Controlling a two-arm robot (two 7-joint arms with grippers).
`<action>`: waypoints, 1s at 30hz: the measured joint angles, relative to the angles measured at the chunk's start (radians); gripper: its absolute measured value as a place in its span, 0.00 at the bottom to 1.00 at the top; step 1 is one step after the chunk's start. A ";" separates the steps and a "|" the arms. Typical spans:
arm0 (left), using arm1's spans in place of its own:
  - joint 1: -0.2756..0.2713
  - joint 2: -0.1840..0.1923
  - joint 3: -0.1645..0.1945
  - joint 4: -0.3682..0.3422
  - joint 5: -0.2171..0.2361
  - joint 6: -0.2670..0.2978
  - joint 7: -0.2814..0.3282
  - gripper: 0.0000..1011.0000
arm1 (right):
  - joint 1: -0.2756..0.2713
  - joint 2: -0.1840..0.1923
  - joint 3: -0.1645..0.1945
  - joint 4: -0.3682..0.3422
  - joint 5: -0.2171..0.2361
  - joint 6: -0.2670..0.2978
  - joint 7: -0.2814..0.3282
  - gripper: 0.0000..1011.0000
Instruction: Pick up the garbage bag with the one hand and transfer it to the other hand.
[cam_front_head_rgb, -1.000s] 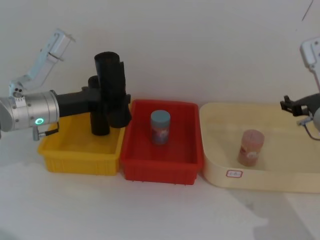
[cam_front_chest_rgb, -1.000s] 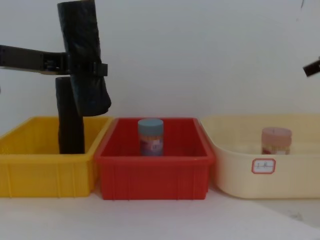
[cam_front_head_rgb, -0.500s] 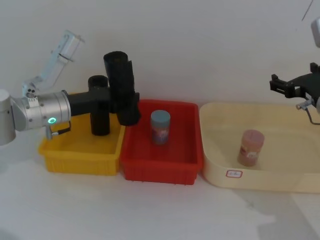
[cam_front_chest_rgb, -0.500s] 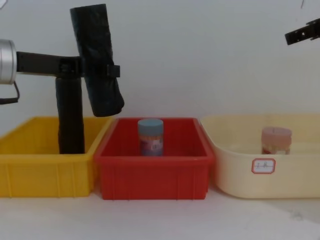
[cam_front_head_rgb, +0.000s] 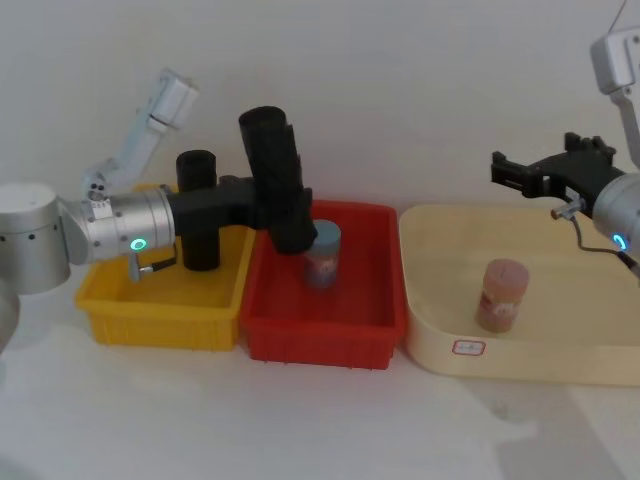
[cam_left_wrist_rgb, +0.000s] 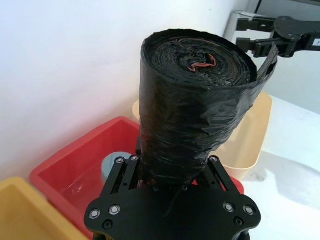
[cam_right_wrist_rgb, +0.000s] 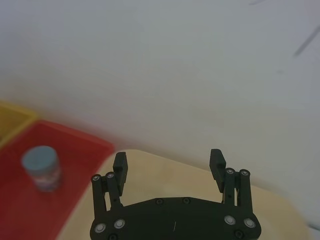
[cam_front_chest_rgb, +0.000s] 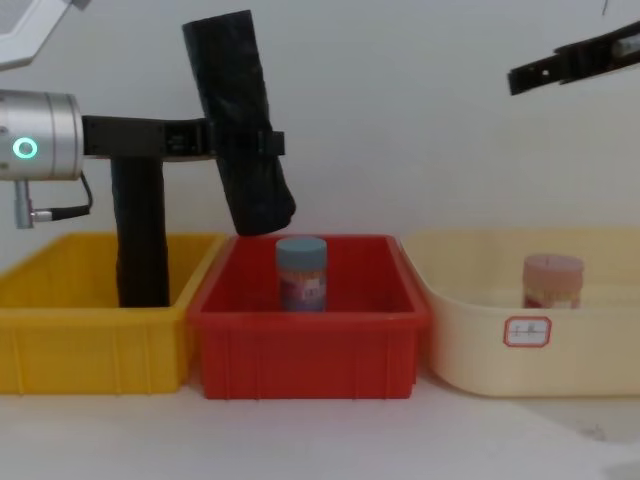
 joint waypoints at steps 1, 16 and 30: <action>-0.006 -0.006 0.005 0.012 -0.001 -0.004 -0.005 0.41 | 0.001 -0.009 0.002 0.006 0.012 -0.007 0.011 0.99; -0.072 -0.071 0.042 0.142 -0.019 -0.061 -0.077 0.41 | 0.005 -0.076 0.019 0.064 0.140 -0.091 0.143 0.99; -0.121 -0.107 0.092 0.215 0.004 -0.074 -0.072 0.41 | -0.002 -0.110 0.011 0.096 0.245 -0.201 0.289 0.99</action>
